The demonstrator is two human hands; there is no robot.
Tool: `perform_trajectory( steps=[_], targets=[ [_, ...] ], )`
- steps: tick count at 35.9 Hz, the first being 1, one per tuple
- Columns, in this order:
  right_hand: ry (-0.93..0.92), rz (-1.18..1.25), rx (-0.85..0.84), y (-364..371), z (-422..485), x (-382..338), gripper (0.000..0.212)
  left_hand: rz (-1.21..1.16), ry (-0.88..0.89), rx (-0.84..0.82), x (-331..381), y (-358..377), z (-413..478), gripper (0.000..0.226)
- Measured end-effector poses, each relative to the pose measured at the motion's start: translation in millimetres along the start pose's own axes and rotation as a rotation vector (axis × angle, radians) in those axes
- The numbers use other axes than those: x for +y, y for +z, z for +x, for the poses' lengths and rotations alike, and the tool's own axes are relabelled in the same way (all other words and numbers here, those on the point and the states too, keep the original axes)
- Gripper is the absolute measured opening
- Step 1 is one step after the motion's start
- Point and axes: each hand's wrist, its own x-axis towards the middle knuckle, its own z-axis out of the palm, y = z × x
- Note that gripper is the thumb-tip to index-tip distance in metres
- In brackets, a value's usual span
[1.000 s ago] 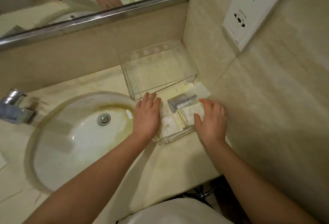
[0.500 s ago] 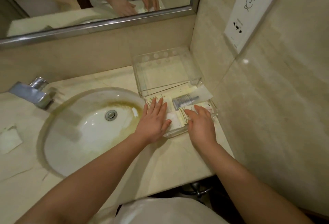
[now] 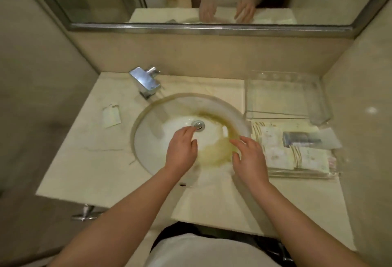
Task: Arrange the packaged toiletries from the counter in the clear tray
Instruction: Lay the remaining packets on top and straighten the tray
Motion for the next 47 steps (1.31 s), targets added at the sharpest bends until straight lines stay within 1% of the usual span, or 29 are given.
perform_trajectory(
  steps=[3,6,9,13,14,16,18,20,22,24,25,27,29,32,34,35,36,38,39,41,42,44,45,46,47],
  targets=[
    [-0.060,0.018,-0.075,26,10,-31,0.041,-0.045,-0.306,0.190,-61,-44,15,0.033],
    [-0.083,0.018,-0.122,47,19,-56,0.040,-0.062,-0.578,0.300,-128,-86,34,0.027],
    [-0.081,0.005,-0.180,64,27,-79,0.040,-0.057,-0.777,0.320,-183,-117,56,0.033],
    [-0.079,-0.014,-0.244,82,34,-100,0.042,-0.095,-0.986,0.268,-221,-128,82,0.064],
    [-0.077,-0.014,-0.242,86,35,-103,0.042,-0.084,-1.028,0.259,-225,-126,88,0.067],
    [-0.068,-0.015,-0.238,92,37,-108,0.042,-0.072,-1.058,0.251,-234,-123,97,0.066],
    [-0.058,-0.013,-0.226,94,38,-111,0.042,-0.102,-1.027,0.242,-240,-121,104,0.053],
    [-0.053,-0.009,-0.215,95,37,-114,0.041,-0.173,-0.956,0.237,-242,-118,105,0.033],
    [-0.040,-0.005,-0.224,95,36,-116,0.041,-0.310,-0.874,0.270,-233,-118,99,0.015],
    [-0.028,0.019,-0.241,94,34,-117,0.040,-0.376,-0.776,0.288,-214,-116,89,0.003],
    [-0.018,0.045,-0.244,92,34,-118,0.039,-0.372,-0.717,0.287,-201,-114,83,0.003],
    [0.031,0.134,-0.239,85,32,-119,0.037,-0.363,-0.551,0.293,-175,-106,68,0.013],
    [0.130,0.279,-0.220,76,31,-121,0.030,-0.387,-0.365,0.289,-148,-98,50,0.024],
    [0.266,0.521,-0.141,56,31,-118,0.018,-0.456,-0.190,0.192,-107,-88,32,0.035],
    [0.349,0.722,-0.107,35,31,-114,0.017,-0.526,-0.089,0.093,-73,-83,26,0.040],
    [0.389,0.792,-0.120,20,29,-105,0.019,-0.569,-0.049,0.035,-51,-78,23,0.040],
    [0.412,0.841,-0.168,7,28,-97,0.021,-0.610,-0.036,-0.024,-33,-74,20,0.042],
    [0.417,0.864,-0.297,-8,28,-86,0.022,-0.699,-0.052,-0.127,-7,-69,17,0.048],
    [0.413,0.868,-0.350,-17,27,-77,0.024,-0.736,-0.044,-0.176,5,-64,15,0.048],
    [0.415,0.896,-0.396,-37,22,-55,0.037,-0.758,0.000,-0.265,35,-50,14,0.043],
    [0.410,0.928,-0.403,-47,18,-42,0.039,-0.766,0.029,-0.302,51,-42,14,0.039],
    [0.418,0.980,-0.387,-62,12,-26,0.030,-0.758,0.072,-0.343,74,-30,15,0.034],
    [0.440,0.994,-0.351,-71,7,-13,0.027,-0.753,0.072,-0.349,90,-20,15,0.035],
    [0.470,1.007,-0.303,-78,4,-2,0.023,-0.768,0.036,-0.342,102,-10,15,0.039],
    [0.505,1.019,-0.251,-83,1,11,0.021,-0.818,-0.037,-0.336,115,-1,15,0.042]
  ],
)
